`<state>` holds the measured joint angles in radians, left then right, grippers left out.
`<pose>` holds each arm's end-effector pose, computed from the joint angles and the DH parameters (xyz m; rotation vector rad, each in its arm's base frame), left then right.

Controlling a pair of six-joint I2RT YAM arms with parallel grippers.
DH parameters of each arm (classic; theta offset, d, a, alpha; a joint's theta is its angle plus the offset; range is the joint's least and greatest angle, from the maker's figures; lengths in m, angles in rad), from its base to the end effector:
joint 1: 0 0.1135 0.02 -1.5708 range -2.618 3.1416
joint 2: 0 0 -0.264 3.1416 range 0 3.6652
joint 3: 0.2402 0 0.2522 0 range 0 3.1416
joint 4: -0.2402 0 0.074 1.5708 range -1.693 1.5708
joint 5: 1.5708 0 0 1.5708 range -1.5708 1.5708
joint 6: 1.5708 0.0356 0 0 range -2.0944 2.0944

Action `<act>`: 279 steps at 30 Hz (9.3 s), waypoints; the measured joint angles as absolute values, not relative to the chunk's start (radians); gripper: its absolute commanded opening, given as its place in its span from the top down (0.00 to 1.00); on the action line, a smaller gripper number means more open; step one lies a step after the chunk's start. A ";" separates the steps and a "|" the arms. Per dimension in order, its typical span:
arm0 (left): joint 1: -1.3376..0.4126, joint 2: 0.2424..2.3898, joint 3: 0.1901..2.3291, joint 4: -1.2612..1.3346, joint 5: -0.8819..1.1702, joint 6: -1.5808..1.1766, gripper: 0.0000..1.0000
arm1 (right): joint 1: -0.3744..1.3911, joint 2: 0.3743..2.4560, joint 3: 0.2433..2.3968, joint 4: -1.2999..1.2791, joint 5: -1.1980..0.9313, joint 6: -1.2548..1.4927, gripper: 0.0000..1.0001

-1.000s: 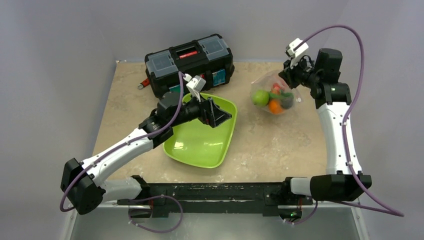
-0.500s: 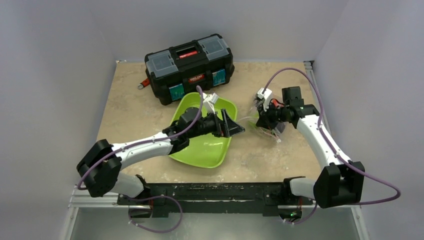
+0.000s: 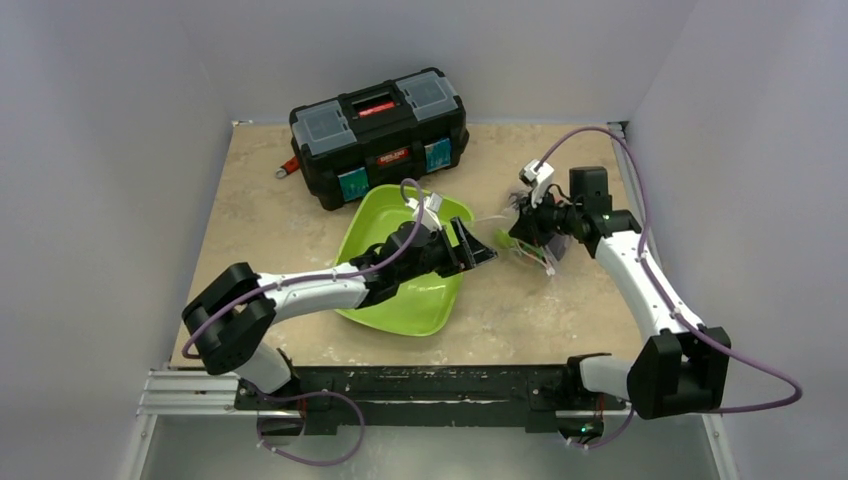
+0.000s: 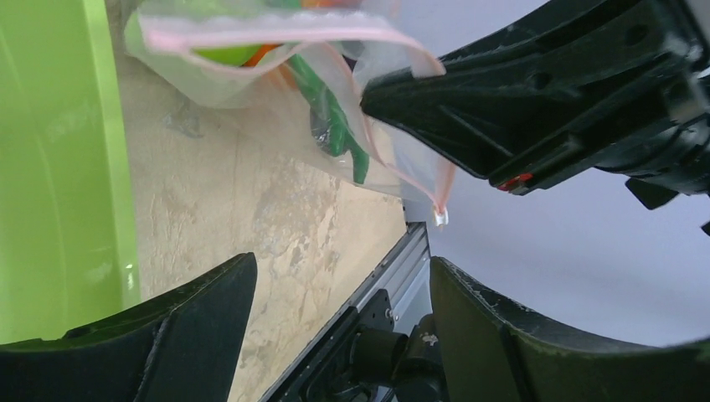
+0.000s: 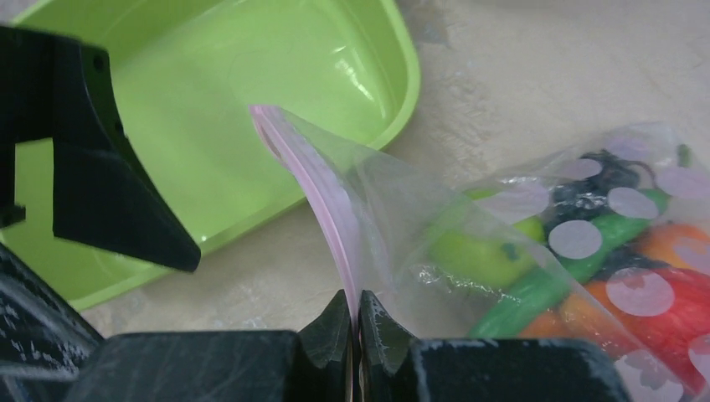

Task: Open the zip-top bag and remove the fake food
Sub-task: Open the zipper of the food storage bag at the center of the board, then pick up the fake vegetable from the zipper food storage bag.

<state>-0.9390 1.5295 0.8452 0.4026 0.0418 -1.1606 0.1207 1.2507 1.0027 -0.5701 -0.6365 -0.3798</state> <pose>0.2008 -0.2769 0.2385 -0.2030 2.1286 -1.4160 0.2548 0.0522 0.2872 -0.8416 2.1089 0.6206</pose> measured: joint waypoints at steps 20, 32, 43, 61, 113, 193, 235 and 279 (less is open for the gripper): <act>-1.010 1.806 1.248 0.213 -0.102 -1.184 0.39 | 0.104 1.193 0.982 -0.411 -0.559 -0.176 0.94; -1.010 1.911 1.396 0.036 -0.182 -1.185 0.44 | 0.104 1.192 0.981 -0.410 -0.543 -0.165 0.95; -1.010 1.934 1.445 -0.107 -0.196 -1.184 0.89 | 0.105 1.190 0.973 -0.402 -0.515 -0.169 0.97; -1.010 1.667 1.110 -0.022 -0.157 -1.220 0.94 | 0.105 1.170 0.926 -0.373 -0.464 -0.237 1.00; -0.875 0.966 0.622 0.184 0.105 -0.617 0.00 | 0.125 1.139 0.910 -0.524 -0.831 -0.541 1.00; -1.005 1.364 0.931 0.234 0.056 -0.260 0.37 | 0.125 1.187 0.921 -0.624 -0.874 -0.667 1.00; -1.010 1.900 1.240 0.335 0.075 -0.292 0.50 | 0.087 1.187 0.921 -0.508 -0.778 -0.471 1.00; -1.010 1.901 1.211 0.307 -0.022 -0.487 0.57 | 0.053 1.187 0.928 -0.433 -0.833 -0.326 1.00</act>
<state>-1.0103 1.9015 1.2106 0.3065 -0.0216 -0.4873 0.0532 1.1866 0.9279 -0.4328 -0.8330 -0.3256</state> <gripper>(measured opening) 0.427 0.004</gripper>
